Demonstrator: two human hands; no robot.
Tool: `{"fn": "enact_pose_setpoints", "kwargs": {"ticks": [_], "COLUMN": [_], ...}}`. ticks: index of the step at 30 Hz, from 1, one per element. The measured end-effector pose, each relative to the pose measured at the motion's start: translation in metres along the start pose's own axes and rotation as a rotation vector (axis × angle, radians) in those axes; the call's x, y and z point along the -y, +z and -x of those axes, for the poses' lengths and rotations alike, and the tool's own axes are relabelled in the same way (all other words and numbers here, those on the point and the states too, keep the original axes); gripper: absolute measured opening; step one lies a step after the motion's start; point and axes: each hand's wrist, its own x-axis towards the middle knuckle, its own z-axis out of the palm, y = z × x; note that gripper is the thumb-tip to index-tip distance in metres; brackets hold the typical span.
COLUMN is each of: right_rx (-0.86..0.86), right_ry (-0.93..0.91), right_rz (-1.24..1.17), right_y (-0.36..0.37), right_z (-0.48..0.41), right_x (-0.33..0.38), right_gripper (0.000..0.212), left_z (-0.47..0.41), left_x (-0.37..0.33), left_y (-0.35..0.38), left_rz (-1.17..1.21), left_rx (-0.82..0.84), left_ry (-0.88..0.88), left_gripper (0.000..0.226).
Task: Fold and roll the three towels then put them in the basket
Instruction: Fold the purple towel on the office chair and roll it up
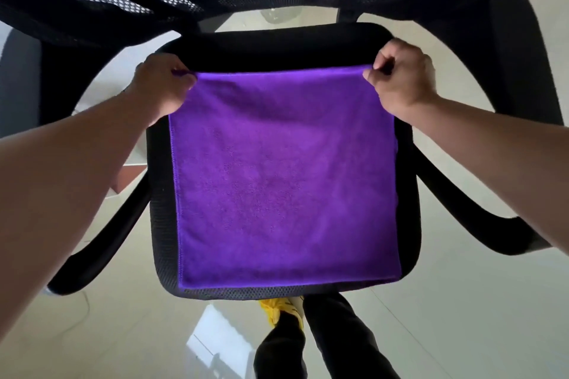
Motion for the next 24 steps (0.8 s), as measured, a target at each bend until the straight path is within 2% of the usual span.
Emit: {"fn": "enact_pose_setpoints", "kwargs": {"ticks": [4, 6, 9, 11, 13, 16, 19, 21, 24], "right_rx": [-0.005, -0.015, -0.031, -0.044, -0.08, -0.118, -0.078, -0.04, -0.021], "right_ry": [-0.008, 0.023, 0.143, 0.156, 0.133, 0.13, 0.307, 0.458, 0.569], "right_rz": [0.094, 0.126, 0.107, 0.082, 0.018, -0.141, -0.253, -0.256, -0.298], "right_y": [0.01, 0.012, 0.007, 0.003, 0.003, 0.007, 0.012, 0.014, 0.014], "right_z": [-0.01, -0.012, -0.003, 0.018, 0.049, 0.11, 0.183, 0.23, 0.274], "right_x": [-0.004, -0.006, -0.009, -0.011, -0.014, -0.022, -0.042, -0.058, -0.074], "right_gripper": [0.012, 0.022, 0.046, 0.053, 0.055, 0.053, 0.047, 0.041, 0.023], "left_z": [-0.013, -0.016, 0.0, 0.029, 0.071, 0.144, 0.209, 0.243, 0.276], "left_x": [0.006, 0.007, 0.008, 0.013, 0.024, 0.049, 0.073, 0.087, 0.101], "left_y": [0.01, 0.013, 0.012, 0.014, 0.023, 0.038, 0.049, 0.055, 0.06], "left_rz": [-0.039, -0.055, 0.08, 0.153, 0.231, 0.317, 0.344, 0.388, 0.423], "left_rx": [-0.03, -0.058, -0.189, -0.273, -0.285, -0.244, -0.139, -0.048, 0.082], "left_ry": [-0.026, -0.04, -0.187, -0.255, -0.292, -0.407, -0.468, -0.451, -0.385], "left_gripper": [0.032, 0.042, 0.051, 0.053, 0.048, 0.038, 0.017, 0.017, 0.02]}}
